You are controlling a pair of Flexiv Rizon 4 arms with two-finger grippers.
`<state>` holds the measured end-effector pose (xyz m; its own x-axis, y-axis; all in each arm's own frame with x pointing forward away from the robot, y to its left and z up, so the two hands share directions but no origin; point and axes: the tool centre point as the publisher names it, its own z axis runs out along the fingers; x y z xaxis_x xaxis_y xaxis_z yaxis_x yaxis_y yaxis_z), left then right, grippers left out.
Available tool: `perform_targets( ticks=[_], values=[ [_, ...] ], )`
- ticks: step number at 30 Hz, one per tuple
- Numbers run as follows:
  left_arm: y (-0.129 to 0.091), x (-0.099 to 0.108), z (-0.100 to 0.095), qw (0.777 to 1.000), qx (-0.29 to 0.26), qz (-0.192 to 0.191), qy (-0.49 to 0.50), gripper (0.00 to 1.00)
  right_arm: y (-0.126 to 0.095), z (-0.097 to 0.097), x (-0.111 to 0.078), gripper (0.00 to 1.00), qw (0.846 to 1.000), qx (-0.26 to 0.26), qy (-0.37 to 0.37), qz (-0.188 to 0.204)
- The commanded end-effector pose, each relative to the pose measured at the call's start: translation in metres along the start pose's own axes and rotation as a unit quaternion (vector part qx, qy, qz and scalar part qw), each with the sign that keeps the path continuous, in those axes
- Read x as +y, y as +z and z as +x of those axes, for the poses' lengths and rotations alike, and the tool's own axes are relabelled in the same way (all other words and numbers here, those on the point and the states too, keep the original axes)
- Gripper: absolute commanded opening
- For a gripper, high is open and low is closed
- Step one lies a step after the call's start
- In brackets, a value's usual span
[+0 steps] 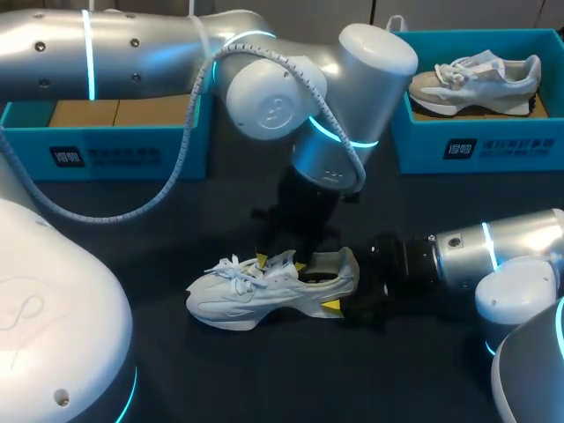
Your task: Take the shoe out of the shoebox, open the shoe tongue, remove and reinsert the insole, then place the shoe into the shoebox
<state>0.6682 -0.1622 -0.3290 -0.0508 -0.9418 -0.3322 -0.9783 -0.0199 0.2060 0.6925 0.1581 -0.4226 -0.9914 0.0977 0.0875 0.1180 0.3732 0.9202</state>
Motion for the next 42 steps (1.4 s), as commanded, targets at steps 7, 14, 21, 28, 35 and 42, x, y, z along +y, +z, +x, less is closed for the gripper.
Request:
perform_targets(
  ticks=[7, 14, 21, 28, 35, 42],
  values=[
    [-0.007, 0.01, -0.005, 0.999, 0.031, 0.014, 0.005, 0.27, 0.001, 0.001, 0.0, 0.0, 1.0, 0.0, 0.0, 0.001],
    [-0.008, 0.014, -0.01, 0.997, 0.069, 0.026, 0.002, 0.0, 0.001, 0.001, 0.0, 0.0, 1.0, 0.0, 0.0, 0.001],
    [-0.01, 0.021, -0.027, 0.985, 0.167, 0.045, -0.007, 0.0, 0.001, 0.001, 0.0, 0.0, 1.0, 0.0, 0.0, 0.001],
    [-0.005, 0.026, -0.051, 0.962, 0.267, 0.061, -0.024, 0.0, 0.001, 0.001, 0.0, 0.0, 1.0, 0.0, 0.0, 0.001],
    [0.006, 0.025, -0.069, 0.933, 0.354, 0.063, -0.038, 0.0, 0.001, 0.001, 0.0, 0.0, 1.0, 0.0, 0.0, 0.001],
    [0.029, 0.024, -0.08, 0.916, 0.394, 0.051, -0.046, 0.0, 0.001, 0.001, 0.0, 0.0, 1.0, 0.0, 0.0, 0.001]
  ],
)
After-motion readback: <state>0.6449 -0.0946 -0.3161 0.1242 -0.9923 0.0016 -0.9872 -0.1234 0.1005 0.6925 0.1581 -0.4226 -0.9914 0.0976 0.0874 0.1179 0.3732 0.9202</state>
